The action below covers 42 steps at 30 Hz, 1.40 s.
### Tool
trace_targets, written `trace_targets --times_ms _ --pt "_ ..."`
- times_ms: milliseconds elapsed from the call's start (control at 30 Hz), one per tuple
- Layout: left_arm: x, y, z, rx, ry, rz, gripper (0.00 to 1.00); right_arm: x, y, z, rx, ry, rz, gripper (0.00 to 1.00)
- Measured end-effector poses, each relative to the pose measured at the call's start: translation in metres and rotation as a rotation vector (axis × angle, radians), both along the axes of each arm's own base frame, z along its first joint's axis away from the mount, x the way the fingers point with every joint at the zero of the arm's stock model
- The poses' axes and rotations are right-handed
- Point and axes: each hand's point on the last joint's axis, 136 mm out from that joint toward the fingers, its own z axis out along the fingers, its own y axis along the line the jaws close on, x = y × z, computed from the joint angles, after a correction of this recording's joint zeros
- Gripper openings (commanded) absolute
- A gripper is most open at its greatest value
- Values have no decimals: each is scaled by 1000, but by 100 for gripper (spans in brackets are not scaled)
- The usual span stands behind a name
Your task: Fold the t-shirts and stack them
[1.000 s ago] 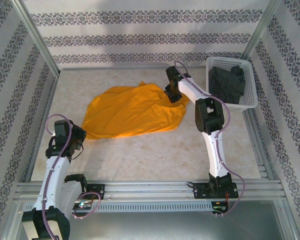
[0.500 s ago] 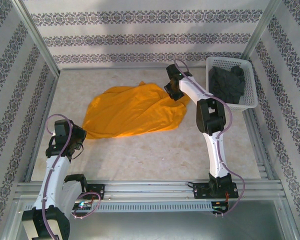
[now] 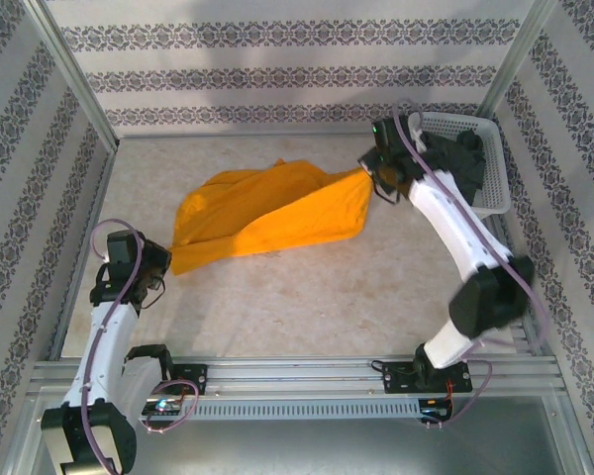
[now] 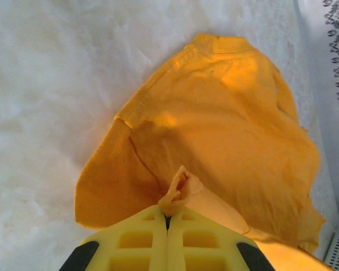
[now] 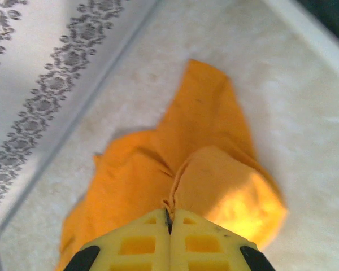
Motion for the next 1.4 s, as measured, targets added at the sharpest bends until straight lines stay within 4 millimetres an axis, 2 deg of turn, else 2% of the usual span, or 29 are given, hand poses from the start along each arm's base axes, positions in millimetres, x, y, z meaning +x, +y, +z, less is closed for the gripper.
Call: trace_targets --times_ms 100,200,300,367,433,667,833,967,1100,1167,1267,1400 --pt "-1 -9 3 -17 -9 -32 0 -59 -20 -35 -25 66 -6 0" --pt "-6 -21 3 -40 1 -76 0 -121 -42 -101 -52 206 -27 0" --pt "-17 -31 1 -57 21 -112 0 -174 -64 -160 -56 357 -81 0" --pt "-26 -36 0 -65 26 -128 0 -199 -73 -185 -51 432 -116 0" --pt "-37 -41 -6 -80 39 -143 0 -212 -78 -198 -40 477 -145 0" --pt "-72 -57 -49 -132 186 -180 0 -218 -80 -220 -32 570 -165 0" --pt "-78 -60 -56 -145 218 -187 0 -217 -82 -219 -46 586 -174 0" --pt "-79 -67 -55 -161 221 -218 19 -210 -100 -210 -62 545 -227 0" --pt "-84 -76 -57 -176 234 -265 56 -206 -120 -211 -61 560 -277 0" --pt "-88 -75 -58 -166 246 -272 67 -201 -125 -212 -68 575 -276 0" --pt "-89 -69 -53 -121 263 -265 69 -186 -132 -209 -78 572 -262 0" --pt "-67 -56 -34 -37 259 -245 59 -170 -139 -206 -80 558 -248 0"
